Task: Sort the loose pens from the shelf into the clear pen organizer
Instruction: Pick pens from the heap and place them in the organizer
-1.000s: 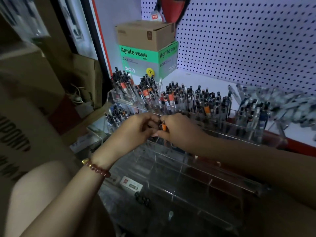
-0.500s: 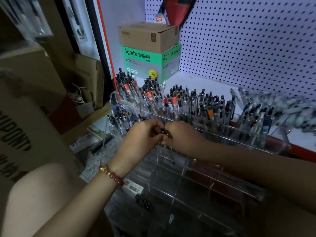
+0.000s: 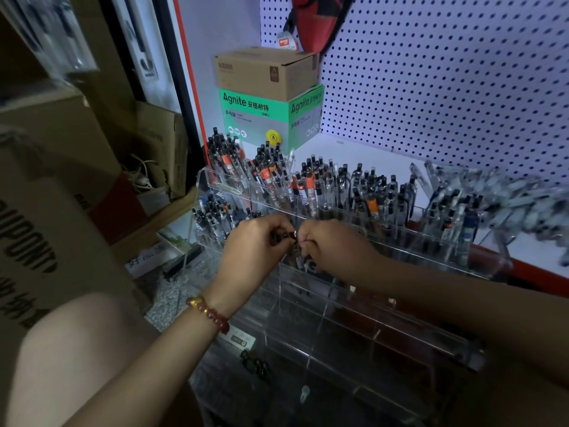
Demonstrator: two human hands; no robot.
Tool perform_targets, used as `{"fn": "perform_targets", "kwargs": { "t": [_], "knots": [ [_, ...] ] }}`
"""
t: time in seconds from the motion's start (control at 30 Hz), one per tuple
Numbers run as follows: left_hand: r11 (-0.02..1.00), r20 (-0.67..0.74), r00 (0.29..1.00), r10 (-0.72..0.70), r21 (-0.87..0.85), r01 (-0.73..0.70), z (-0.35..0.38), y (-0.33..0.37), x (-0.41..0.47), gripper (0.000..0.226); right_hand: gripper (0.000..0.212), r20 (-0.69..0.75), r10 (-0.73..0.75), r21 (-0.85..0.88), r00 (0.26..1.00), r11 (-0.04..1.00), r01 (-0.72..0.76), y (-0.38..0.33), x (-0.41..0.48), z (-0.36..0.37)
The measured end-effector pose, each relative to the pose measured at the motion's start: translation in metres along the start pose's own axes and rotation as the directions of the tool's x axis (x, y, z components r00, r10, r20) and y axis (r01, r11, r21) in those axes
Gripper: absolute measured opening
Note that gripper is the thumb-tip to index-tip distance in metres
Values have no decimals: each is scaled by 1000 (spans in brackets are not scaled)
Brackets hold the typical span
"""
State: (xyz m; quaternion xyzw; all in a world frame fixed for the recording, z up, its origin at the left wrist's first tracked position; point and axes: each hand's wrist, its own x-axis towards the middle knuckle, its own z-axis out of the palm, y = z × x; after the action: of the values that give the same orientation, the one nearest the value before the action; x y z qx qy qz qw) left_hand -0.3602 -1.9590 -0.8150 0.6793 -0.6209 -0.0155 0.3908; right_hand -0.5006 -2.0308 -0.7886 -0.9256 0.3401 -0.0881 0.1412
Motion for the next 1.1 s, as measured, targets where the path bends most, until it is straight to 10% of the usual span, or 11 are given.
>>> {"fn": "perform_targets", "kwargs": {
  "t": [0.33, 0.53, 0.77, 0.93, 1.1],
  "knots": [
    [961, 76, 997, 27, 273, -47, -1, 1, 1, 18, 29, 56, -40, 36, 998, 999, 38, 5, -17, -24],
    [919, -89, 974, 210, 358, -165, -33, 20, 13, 10, 21, -317, -196, 92, 928, 967, 236, 1, -41, -62],
    [911, -192, 915, 356, 290, -293, -57, 83, 74, 22, 17, -651, 19, 248, 759, 950, 188, 52, -30, -135],
    [946, -84, 948, 307, 139, -294, -23, 108, 132, 15, 17, -320, 323, 257, 891, 934, -246, 150, -7, -164],
    [962, 30, 962, 272, -39, -271, 26, 120, 171, 13, 30, -163, 366, -133, 916, 912, -388, 208, 8, -131]
  ]
}}
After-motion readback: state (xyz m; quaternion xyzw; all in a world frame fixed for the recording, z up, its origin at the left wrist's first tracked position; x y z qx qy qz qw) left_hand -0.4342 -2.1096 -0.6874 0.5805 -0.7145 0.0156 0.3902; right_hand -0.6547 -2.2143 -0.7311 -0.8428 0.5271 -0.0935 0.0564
